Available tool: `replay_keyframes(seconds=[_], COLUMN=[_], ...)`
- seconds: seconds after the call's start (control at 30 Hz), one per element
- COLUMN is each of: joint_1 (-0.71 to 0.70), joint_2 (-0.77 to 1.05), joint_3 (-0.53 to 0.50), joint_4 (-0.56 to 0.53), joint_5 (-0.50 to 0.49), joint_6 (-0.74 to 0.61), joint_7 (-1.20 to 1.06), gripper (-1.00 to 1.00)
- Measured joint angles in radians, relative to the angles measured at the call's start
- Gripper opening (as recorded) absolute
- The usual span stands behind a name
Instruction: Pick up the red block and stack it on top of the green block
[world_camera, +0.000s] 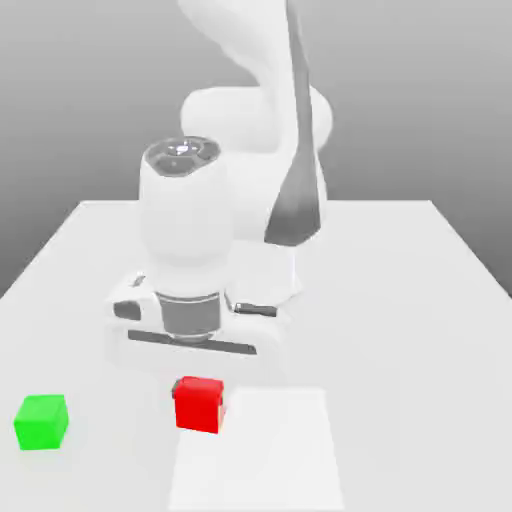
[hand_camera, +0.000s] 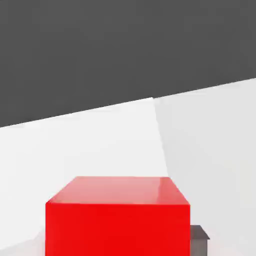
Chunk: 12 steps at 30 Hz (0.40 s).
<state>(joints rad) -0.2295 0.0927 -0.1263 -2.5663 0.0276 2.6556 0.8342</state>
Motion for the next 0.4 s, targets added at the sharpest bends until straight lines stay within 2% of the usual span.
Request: replay_keyframes(seconds=[0.13,0.27,0.3,0.4], joint_1=[-0.146,-0.188,-0.196,-0.196], joint_2=[0.022,0.144,0.173,0.173], joint_3=[-0.102,-0.083,-0.074,-0.074], joint_4=[0.062,0.081,0.083,0.083], joint_5=[0.026,0.093,0.109,0.109], joint_6=[-0.041,0.059,0.086,0.086], joint_7=[0.008,-0.034,-0.045,-0.045], gripper=[-1.0,-1.0,1.0,1.0])
